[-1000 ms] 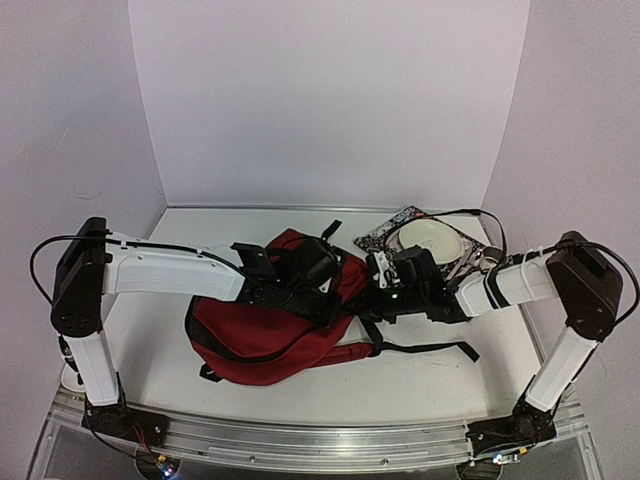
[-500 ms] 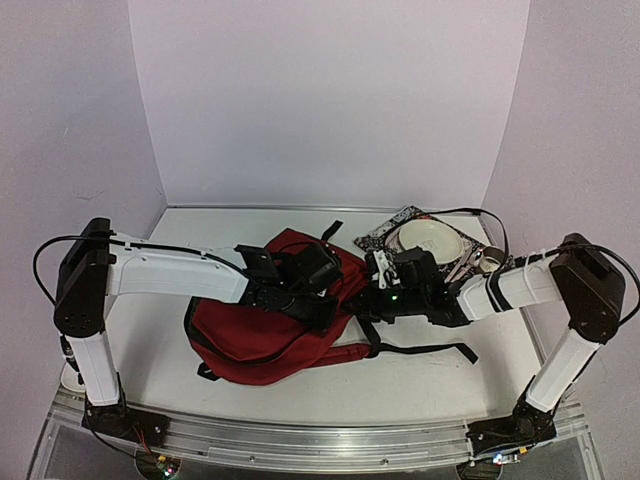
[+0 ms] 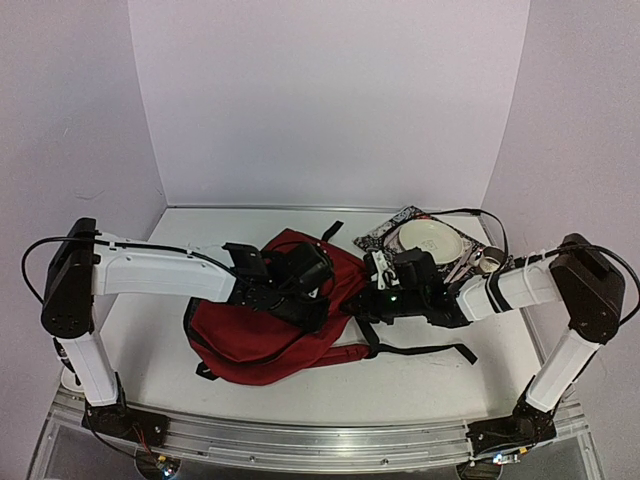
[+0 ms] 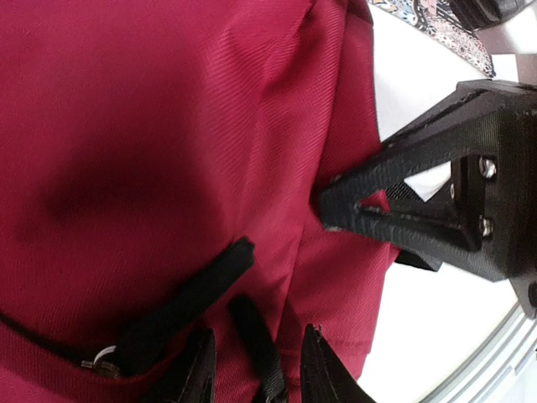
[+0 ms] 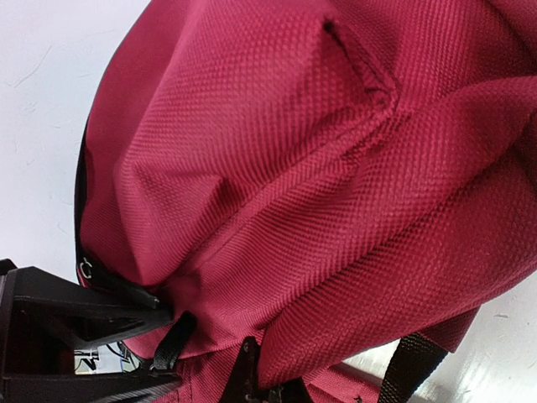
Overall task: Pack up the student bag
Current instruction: Grab the largest pocket of the student bag, then zip the largest pocket of the bag in the student bag.
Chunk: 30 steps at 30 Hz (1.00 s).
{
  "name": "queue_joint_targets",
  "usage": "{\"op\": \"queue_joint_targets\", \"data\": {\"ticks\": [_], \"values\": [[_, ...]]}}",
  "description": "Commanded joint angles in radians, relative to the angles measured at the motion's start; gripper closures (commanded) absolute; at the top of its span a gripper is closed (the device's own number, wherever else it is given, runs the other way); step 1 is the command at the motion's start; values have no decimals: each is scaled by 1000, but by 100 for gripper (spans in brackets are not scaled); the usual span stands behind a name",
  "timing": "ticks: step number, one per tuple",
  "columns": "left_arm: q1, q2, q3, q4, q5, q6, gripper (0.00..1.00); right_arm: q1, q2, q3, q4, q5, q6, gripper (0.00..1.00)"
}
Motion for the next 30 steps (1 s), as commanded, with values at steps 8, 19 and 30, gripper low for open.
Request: {"op": "queue_joint_targets", "data": {"ticks": [8,19,30], "values": [[2,8,17,-57,50,-7,70,15,-27,19,61,-10,-16,99],[-1,-32,-3,-15,54,-5,96,18,-40,5,53,22,-29,100],[-1,-258,-191,-1,13,-42,100,-50,-99,37,-153,168,-115,100]]}}
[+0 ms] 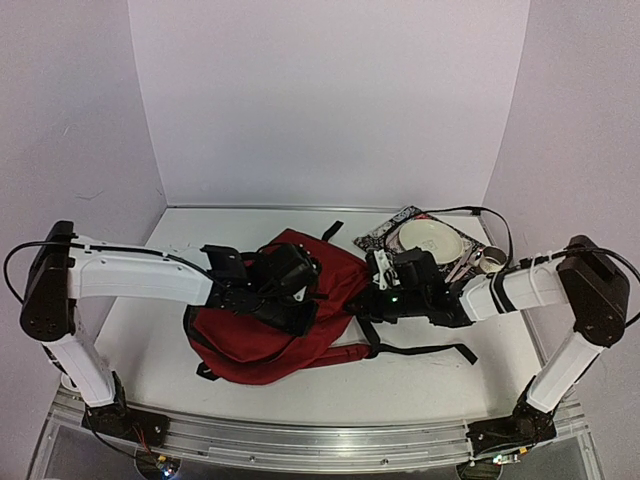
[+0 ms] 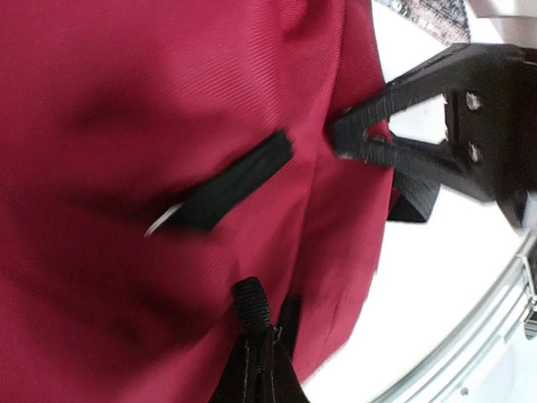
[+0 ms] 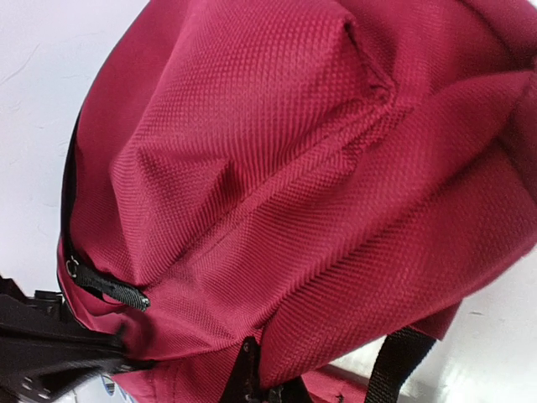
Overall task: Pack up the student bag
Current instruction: Zip the largest pocket of the bag in the student bag.
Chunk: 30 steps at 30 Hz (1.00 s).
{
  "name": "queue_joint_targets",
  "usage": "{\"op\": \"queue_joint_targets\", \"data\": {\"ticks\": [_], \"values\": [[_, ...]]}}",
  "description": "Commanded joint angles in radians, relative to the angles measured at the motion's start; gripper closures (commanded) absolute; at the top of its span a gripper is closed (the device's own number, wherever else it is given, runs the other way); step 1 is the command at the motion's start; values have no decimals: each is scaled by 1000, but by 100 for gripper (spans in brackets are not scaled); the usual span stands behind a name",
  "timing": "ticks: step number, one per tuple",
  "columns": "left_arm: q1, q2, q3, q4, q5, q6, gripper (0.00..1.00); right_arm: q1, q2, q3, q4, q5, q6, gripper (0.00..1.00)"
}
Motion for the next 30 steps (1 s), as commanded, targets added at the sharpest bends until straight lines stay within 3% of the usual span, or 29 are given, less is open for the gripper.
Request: {"op": "queue_joint_targets", "data": {"ticks": [1,9,15,21,23,25,30], "values": [[0,-152,-93,-17,-47,-34,100,-66,-67,39,-102,103,-65,100],[2,-330,-281,-36,-89,-104,100,-188,-13,118,-206,153,-117,100],[2,-412,-344,-71,-128,-146,100,-202,43,225,-290,171,-178,100],[1,-343,-262,28,-54,-79,100,-171,36,276,-350,67,-184,81],[1,-326,-236,105,-15,-51,100,-140,-1,272,-387,90,-193,72],[1,-311,-214,160,23,-25,100,-103,-55,261,-429,127,-201,57],[1,-245,-146,221,93,20,100,13,-181,185,-467,238,-107,38]]}}
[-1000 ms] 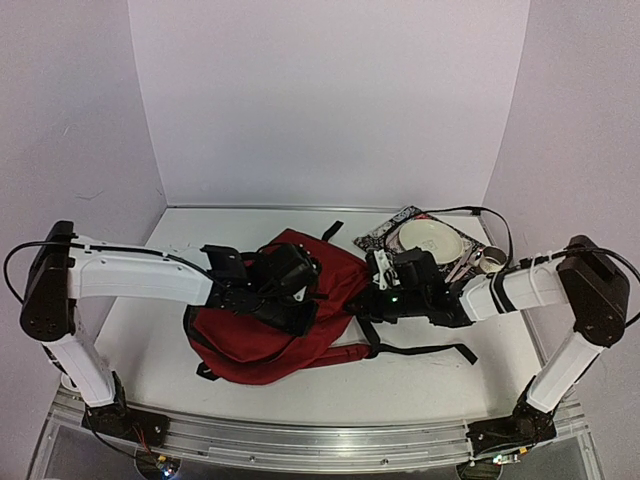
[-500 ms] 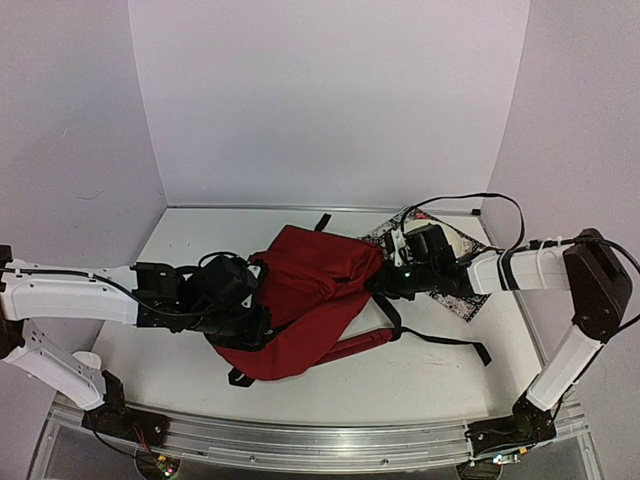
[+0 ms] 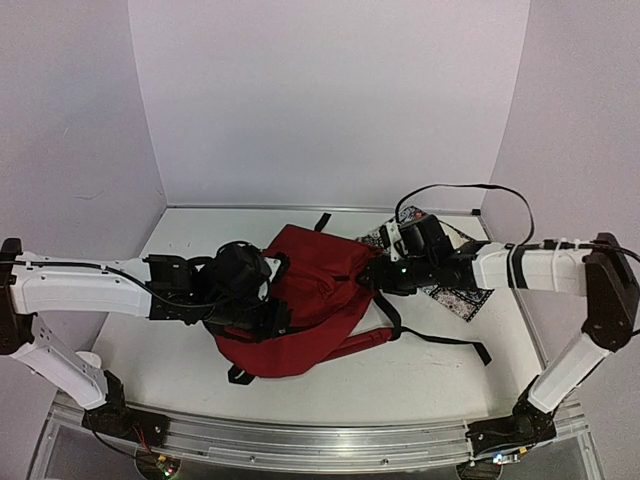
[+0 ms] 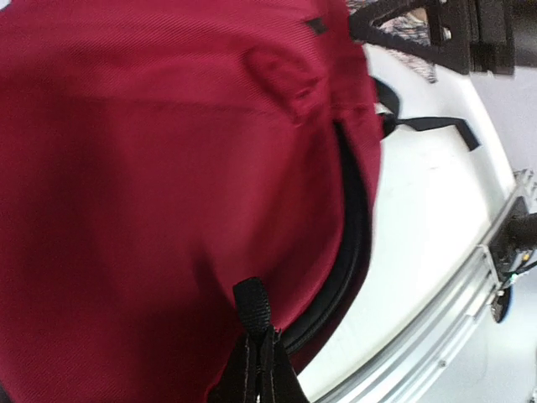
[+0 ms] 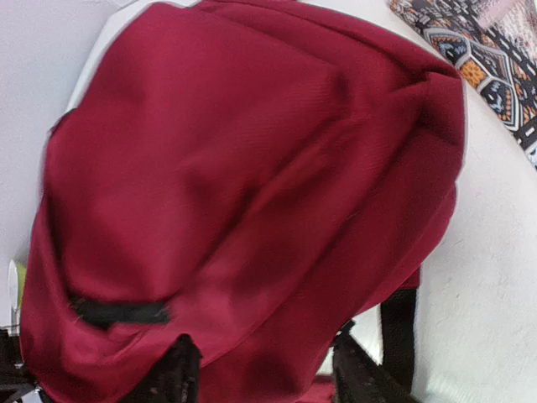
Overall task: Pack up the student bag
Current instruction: Zip the largest pocket of the bag in the student bag, then hold the largest pocket of the student bag.
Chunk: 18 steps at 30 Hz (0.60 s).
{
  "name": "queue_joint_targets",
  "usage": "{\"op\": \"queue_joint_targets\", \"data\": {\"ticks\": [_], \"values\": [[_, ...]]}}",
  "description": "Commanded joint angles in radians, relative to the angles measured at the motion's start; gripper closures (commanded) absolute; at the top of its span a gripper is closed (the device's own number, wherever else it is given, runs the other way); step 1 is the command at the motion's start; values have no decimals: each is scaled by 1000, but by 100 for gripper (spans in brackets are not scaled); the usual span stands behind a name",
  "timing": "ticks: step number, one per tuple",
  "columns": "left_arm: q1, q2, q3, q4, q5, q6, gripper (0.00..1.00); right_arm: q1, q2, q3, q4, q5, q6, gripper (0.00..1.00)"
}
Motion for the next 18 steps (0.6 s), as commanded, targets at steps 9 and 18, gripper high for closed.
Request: {"op": "queue_joint_targets", "data": {"ticks": [9,18], "values": [[-2,89,107,220,181,74,100,311,-196,-184,97,230,420,24],[-3,93,98,252,217,84,100,375,-107,-215,224,273,555,28]]}}
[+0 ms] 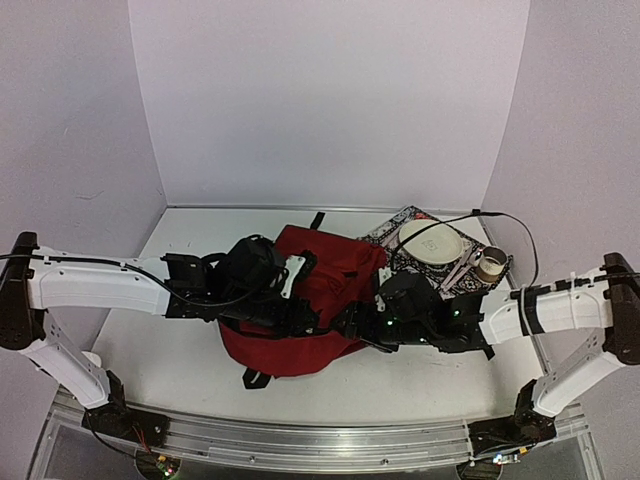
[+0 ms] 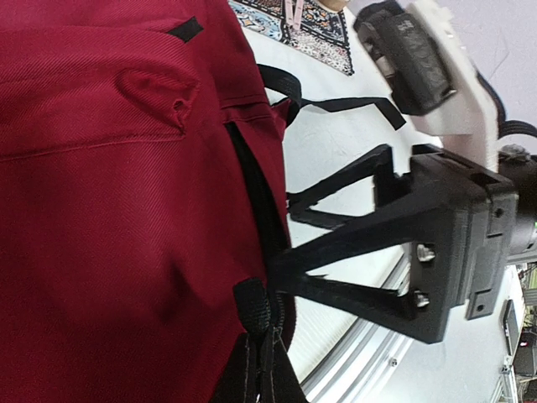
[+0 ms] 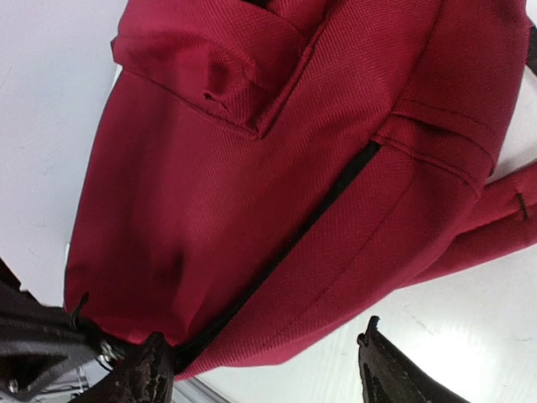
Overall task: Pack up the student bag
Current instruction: Hold the largest pocket of the student bag, then zip the largest pocket of the bag in the student bag.
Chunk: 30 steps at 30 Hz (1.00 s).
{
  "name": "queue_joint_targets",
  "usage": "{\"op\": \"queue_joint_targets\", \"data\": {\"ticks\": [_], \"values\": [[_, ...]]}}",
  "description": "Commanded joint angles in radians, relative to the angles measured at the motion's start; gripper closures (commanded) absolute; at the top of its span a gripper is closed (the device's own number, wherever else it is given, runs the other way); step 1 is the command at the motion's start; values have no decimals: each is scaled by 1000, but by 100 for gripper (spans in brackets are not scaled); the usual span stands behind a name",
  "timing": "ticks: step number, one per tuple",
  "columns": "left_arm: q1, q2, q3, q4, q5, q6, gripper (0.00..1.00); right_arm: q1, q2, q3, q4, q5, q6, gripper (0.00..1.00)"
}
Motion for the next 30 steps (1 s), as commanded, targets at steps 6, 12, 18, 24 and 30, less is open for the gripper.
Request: {"op": "queue_joint_targets", "data": {"ticks": [6,12,18,24,30], "values": [[-2,-15,13,87,39,22,100,7,75,35,119,42,73,33],[-3,-63,-37,80,23,12,100,5,47,46,41,100,40,70],[-3,-131,-72,-20,-83,-3,100,-12,-20,45,-85,178,-33,100],[-3,-239,-137,-160,-167,-55,100,-134,-88,1,-128,147,-77,100],[-2,-389,-226,-267,-200,-124,100,-261,-67,50,-152,55,-178,100]]}}
